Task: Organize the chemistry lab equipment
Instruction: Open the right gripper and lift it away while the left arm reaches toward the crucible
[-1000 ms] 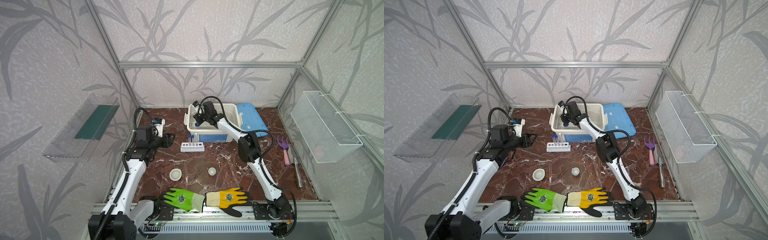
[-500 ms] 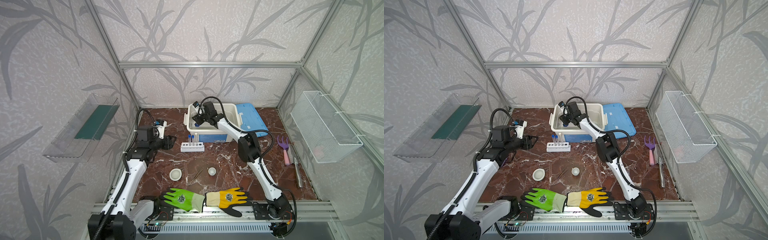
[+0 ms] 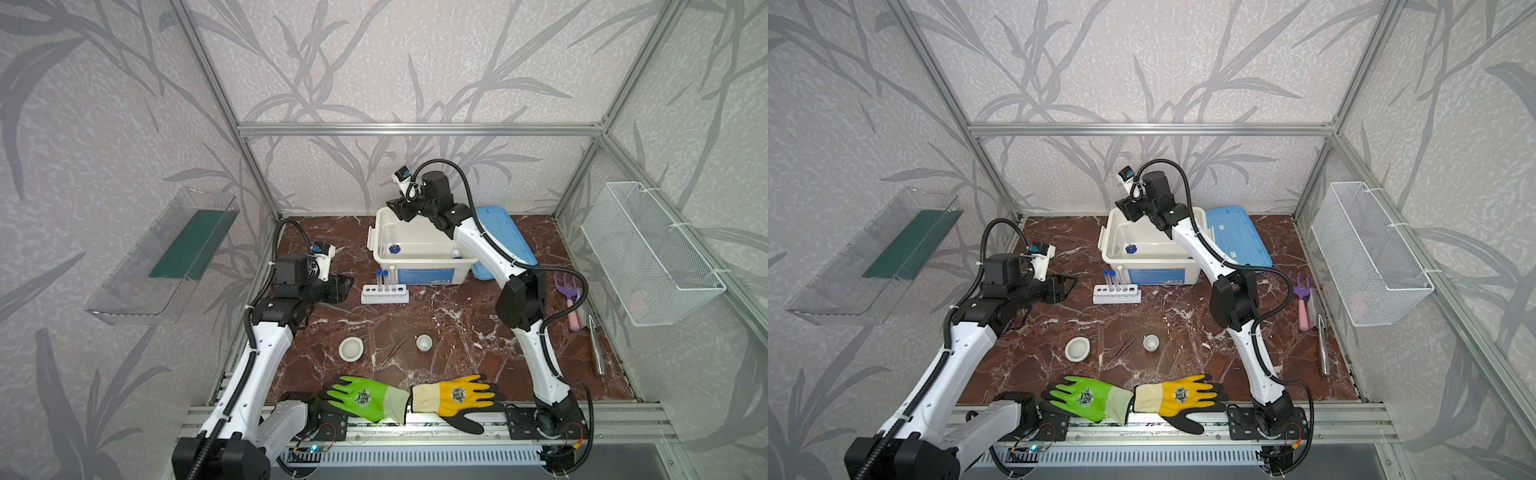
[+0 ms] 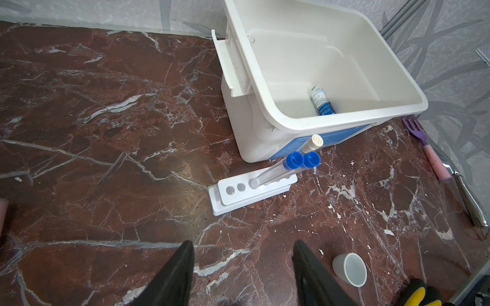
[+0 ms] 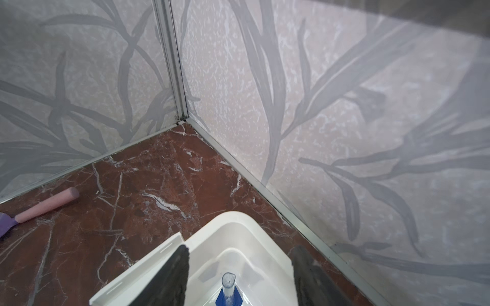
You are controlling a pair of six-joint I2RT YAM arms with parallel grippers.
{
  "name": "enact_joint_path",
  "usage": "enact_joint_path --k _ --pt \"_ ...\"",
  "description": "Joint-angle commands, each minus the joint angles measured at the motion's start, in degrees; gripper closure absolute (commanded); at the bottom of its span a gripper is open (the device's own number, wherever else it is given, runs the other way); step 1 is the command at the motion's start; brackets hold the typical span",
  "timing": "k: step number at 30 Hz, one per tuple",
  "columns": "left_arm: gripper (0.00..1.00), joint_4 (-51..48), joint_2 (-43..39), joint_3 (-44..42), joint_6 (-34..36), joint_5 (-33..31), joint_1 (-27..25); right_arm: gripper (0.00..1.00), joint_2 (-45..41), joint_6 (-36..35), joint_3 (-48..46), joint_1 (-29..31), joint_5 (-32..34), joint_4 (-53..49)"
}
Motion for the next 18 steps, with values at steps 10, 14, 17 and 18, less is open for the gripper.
enact_joint_path --k 10,14,17,18 --pt "0.39 -22.3 -1.6 6.7 18.2 -14.9 -13.2 0.38 -29.2 1.9 -32.2 -0.8 0.9 5.9" --pt "0.37 -30.1 0.0 8.4 21.0 -16.7 -14.0 0.38 -38.2 3.6 -43.4 -1.3 1.3 7.9" --pt "0.35 -33.3 -1.8 7.3 23.0 -18.8 -14.0 0.38 -42.9 6.7 -51.3 -2.3 1.0 11.3" --pt "0.35 -34.7 -1.8 7.2 23.5 -19.1 -14.0 0.38 -44.0 7.5 -53.6 -2.6 0.9 12.5"
